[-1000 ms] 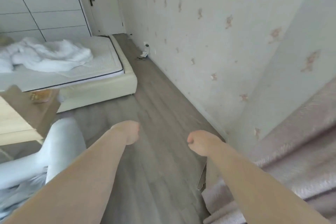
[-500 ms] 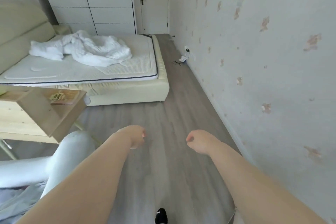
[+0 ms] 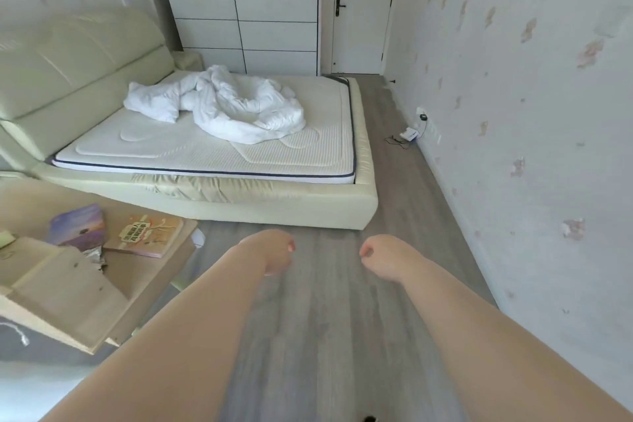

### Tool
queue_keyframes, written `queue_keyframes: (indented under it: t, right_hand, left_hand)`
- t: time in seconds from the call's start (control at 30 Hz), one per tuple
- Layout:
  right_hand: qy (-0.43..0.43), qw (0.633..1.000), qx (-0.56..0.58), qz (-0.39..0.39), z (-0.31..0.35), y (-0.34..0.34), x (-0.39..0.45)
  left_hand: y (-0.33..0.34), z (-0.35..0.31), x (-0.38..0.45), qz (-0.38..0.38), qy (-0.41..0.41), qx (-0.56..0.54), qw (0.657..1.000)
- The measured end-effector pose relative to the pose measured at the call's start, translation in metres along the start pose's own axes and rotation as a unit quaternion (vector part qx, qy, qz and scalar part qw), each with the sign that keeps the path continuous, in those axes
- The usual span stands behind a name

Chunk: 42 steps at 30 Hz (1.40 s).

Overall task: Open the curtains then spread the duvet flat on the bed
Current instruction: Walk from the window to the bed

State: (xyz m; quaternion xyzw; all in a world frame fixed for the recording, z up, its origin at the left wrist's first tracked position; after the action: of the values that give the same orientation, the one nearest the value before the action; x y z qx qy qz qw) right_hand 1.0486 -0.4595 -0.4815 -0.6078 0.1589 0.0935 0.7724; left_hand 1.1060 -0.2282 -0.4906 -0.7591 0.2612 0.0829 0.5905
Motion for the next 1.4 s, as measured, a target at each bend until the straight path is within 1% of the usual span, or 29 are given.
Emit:
queue_keyframes:
  t: [0.03,0.1,0.17,0.2,0.27,0.4,0.47,0.53,0.67,0.8,0.9,0.93,1.0,1.07,1.13,1.2,1.3,1.4]
  right_hand:
    - [-0.011,1.000,-0.006,-0.001,0.008,-0.009,0.037]
    - [-0.030,0.999,-0.008,0.006,0.022,-0.021,0.084]
    - [-0.055,0.998,-0.017,0.013,0.042,-0.033,0.152]
    - [-0.064,0.998,-0.023,0.018,0.049,-0.038,0.172]
    - [-0.097,0.994,-0.030,0.034,0.074,-0.054,0.251]
    - [-0.142,0.986,-0.064,0.061,0.120,-0.095,0.367]
    - [-0.156,0.984,-0.069,0.052,0.146,-0.119,0.431]
    - [-0.173,0.981,-0.069,0.056,0.170,-0.135,0.475]
    - [-0.206,0.971,-0.085,0.086,0.233,-0.137,0.560]
    - [-0.250,0.956,-0.108,0.107,0.303,-0.127,0.633]
    - [-0.265,0.944,-0.147,0.128,0.346,-0.120,0.683]
    - [-0.266,0.940,-0.166,0.134,0.369,-0.121,0.713]
    - [-0.266,0.931,-0.198,0.154,0.401,-0.126,0.747]
    - [-0.270,0.925,-0.211,0.163,0.438,-0.136,0.778]
    - [-0.273,0.931,-0.194,0.147,0.471,-0.147,0.810]
    - [-0.276,0.932,-0.185,0.145,0.498,-0.151,0.843]
    - [-0.274,0.921,-0.205,0.183,0.522,-0.144,0.885]
    - [-0.277,0.920,-0.202,0.191,0.556,-0.145,0.930]
  left_hand:
    - [-0.013,0.013,0.024,-0.003,-0.012,-0.005,1.000]
    - [-0.033,0.032,0.057,-0.008,-0.027,-0.014,0.999]
    - [-0.060,0.061,0.100,-0.013,-0.062,-0.025,0.998]
    - [-0.070,0.071,0.112,-0.013,-0.075,-0.025,0.997]
    - [-0.103,0.101,0.158,-0.015,-0.122,-0.035,0.992]
    - [-0.166,0.144,0.221,-0.009,-0.199,-0.048,0.979]
    - [-0.200,0.166,0.260,-0.025,-0.219,-0.063,0.973]
    - [-0.220,0.184,0.288,-0.032,-0.224,-0.081,0.971]
    - [-0.239,0.241,0.339,-0.021,-0.255,-0.109,0.960]
    - [-0.262,0.322,0.383,-0.017,-0.308,-0.133,0.942]
    - [-0.284,0.378,0.419,-0.029,-0.316,-0.159,0.935]
    - [-0.297,0.405,0.438,-0.033,-0.320,-0.173,0.931]
    - [-0.316,0.439,0.456,-0.023,-0.326,-0.179,0.928]
    - [-0.338,0.474,0.474,-0.012,-0.334,-0.168,0.927]
    - [-0.364,0.508,0.495,-0.017,-0.340,-0.163,0.926]
    - [-0.387,0.535,0.522,-0.017,-0.338,-0.166,0.926]
    - [-0.408,0.558,0.557,-0.010,-0.325,-0.179,0.929]
    - [-0.430,0.589,0.592,-0.009,-0.318,-0.178,0.931]
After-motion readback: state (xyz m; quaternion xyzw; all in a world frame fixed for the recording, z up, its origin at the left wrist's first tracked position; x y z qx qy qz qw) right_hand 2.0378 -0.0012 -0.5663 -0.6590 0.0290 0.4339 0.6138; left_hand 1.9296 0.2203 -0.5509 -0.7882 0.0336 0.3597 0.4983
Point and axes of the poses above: each hand's wrist, its own x-axis towards the middle knuckle, its own y-axis out of the palm, z = x × y, the point moved 6 cm from there along x, towards the middle knuckle, and after that the axes turned 8 degrees about -x, right-handed, at the moved point
